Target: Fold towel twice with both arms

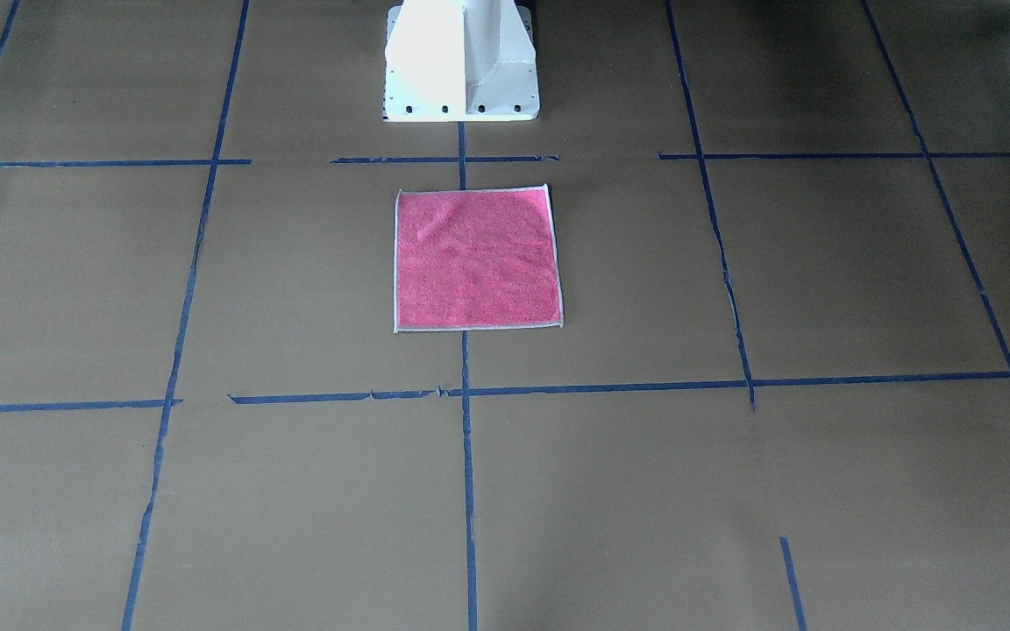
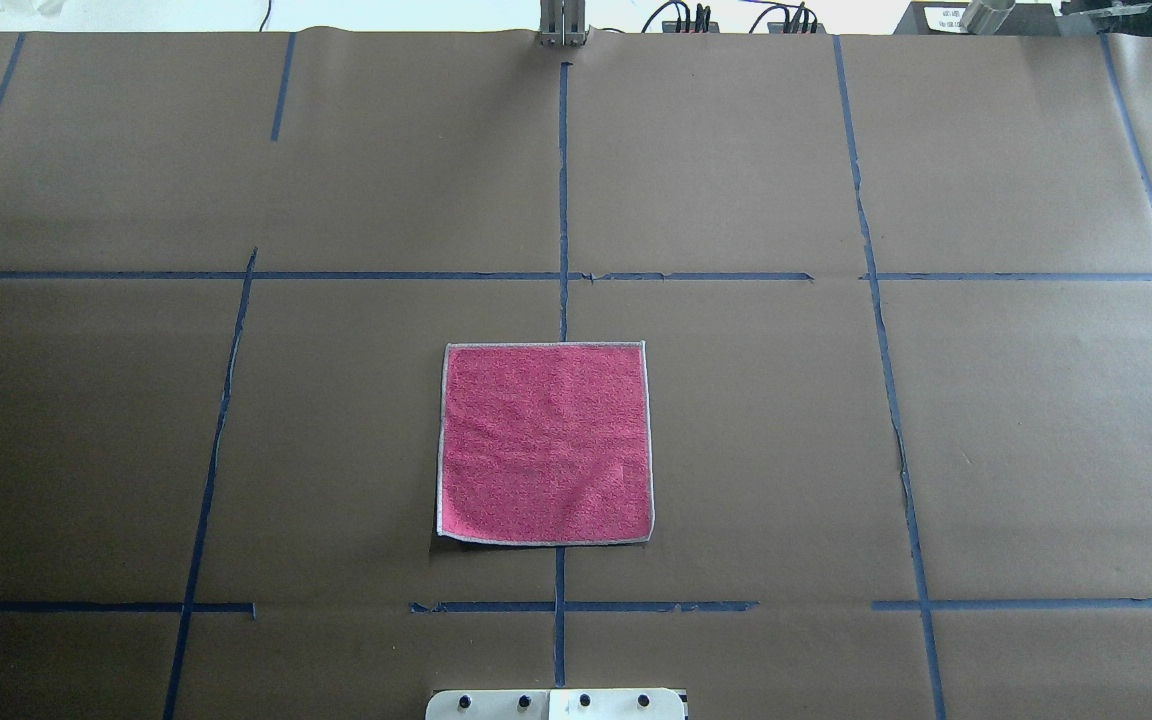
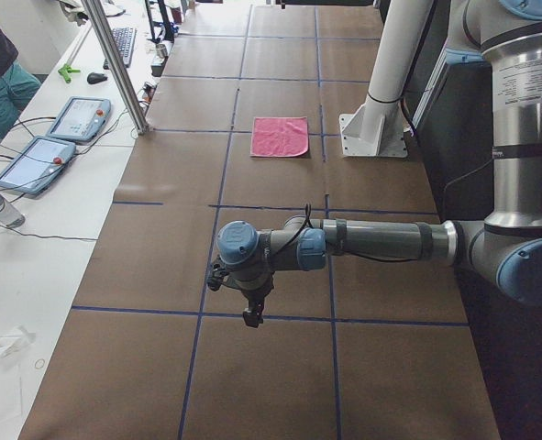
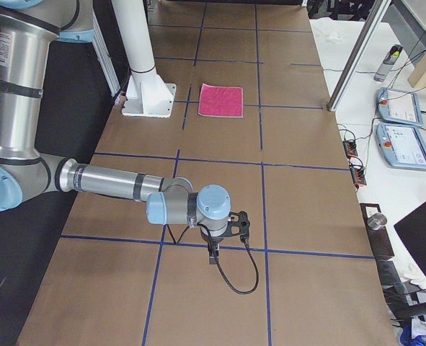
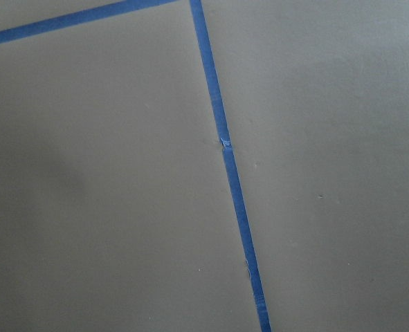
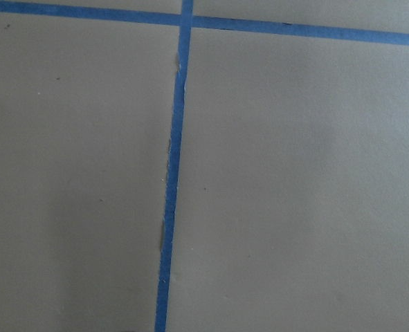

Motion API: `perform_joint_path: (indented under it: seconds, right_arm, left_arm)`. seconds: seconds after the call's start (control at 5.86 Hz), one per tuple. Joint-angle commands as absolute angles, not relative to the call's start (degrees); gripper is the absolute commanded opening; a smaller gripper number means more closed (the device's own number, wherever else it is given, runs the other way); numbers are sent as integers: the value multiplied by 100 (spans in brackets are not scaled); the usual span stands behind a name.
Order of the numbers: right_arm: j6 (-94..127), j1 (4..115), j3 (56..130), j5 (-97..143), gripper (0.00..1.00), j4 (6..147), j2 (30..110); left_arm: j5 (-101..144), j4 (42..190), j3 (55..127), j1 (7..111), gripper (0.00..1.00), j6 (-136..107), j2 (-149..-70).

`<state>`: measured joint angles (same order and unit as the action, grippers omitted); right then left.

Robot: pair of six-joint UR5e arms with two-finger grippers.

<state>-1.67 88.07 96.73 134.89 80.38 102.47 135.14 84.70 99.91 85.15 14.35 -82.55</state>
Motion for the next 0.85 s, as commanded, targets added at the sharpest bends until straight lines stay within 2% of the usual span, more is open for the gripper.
perform_joint_path:
  seconds: [0.0,0.17,0.51,0.68]
  right_arm:
    - [-28,8807,10314,13517,100,8042,9951]
    - [339,8807,10684,13648,100,8042,9941]
    - [342,8807,10644,13667,100,7458,10002]
    - [517,8781,10661,13963,100,7279,9976]
  left_arm:
    - [13491,9108,10449,8517,100,1424,-8723]
    - [13517,9628,10389,8525,100,1424,-9067]
    - [13535,9729,10527,8517,100,1032,-9149]
    - [13526,9904,10686,8099,100,271,-9149]
